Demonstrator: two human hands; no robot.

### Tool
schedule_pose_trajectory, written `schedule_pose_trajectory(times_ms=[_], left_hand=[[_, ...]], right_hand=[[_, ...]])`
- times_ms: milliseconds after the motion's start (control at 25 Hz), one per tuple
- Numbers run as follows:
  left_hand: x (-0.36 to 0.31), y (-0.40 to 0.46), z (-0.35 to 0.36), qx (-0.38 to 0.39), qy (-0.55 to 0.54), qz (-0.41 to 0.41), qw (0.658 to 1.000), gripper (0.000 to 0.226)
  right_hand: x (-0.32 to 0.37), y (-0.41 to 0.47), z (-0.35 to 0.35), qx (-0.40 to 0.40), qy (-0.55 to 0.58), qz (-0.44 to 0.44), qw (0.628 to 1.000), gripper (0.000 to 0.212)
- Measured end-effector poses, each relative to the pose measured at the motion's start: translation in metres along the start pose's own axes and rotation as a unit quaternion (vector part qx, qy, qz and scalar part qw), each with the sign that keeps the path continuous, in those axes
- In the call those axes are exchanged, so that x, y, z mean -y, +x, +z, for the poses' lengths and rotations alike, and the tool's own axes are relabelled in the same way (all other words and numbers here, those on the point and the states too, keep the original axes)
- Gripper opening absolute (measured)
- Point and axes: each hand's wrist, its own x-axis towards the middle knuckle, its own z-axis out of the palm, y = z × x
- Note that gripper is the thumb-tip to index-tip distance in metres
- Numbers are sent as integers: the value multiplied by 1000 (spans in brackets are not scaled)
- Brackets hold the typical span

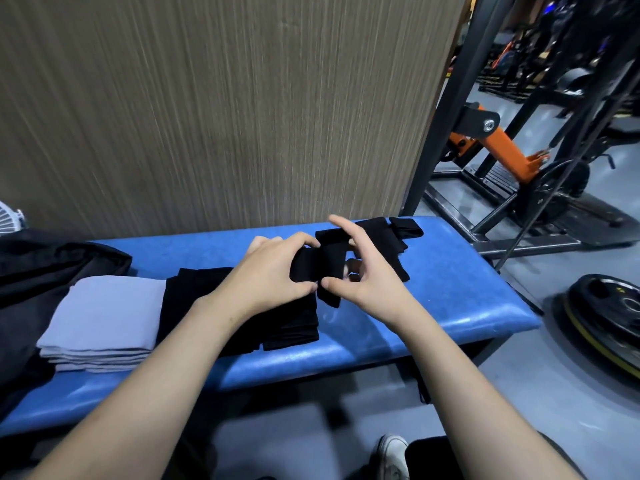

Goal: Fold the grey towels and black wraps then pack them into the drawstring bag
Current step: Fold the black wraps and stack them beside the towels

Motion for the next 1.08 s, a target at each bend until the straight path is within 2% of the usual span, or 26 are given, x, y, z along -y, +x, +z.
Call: schedule_pose_trajectory(times_ms=[80, 160, 320, 440, 600, 720, 960, 1080], left_hand=[[-4, -1, 0, 3, -24, -5, 1000, 59], [-8, -3, 0, 11, -51, -14, 999, 59], [-8, -4, 0, 31, -135, -38, 990, 60], [-11, -3, -1, 39, -165, -27, 985, 59], [-10, -5, -4, 51, -201, -9, 978, 55], [-9, -4, -3, 44, -195, -3, 980, 55], [-5, -6, -8, 39, -165, -22, 985, 74], [-5, -8, -10, 41, -163, -23, 986, 74]], right_hand=[[1, -1, -1, 13, 29, 7, 999, 89], [0, -1, -1, 20, 40, 9, 999, 84], [-7, 4, 0, -12, 1, 19, 1000, 48], [-9, 6, 0, -17, -48, 25, 998, 35], [-12, 6, -3, -2, -55, 43, 998, 33], [-12, 7, -6, -16, -13, 39, 999, 33], [-7, 5, -10, -42, -25, 27, 998, 35], [-7, 3, -11, -52, -23, 26, 998, 38]])
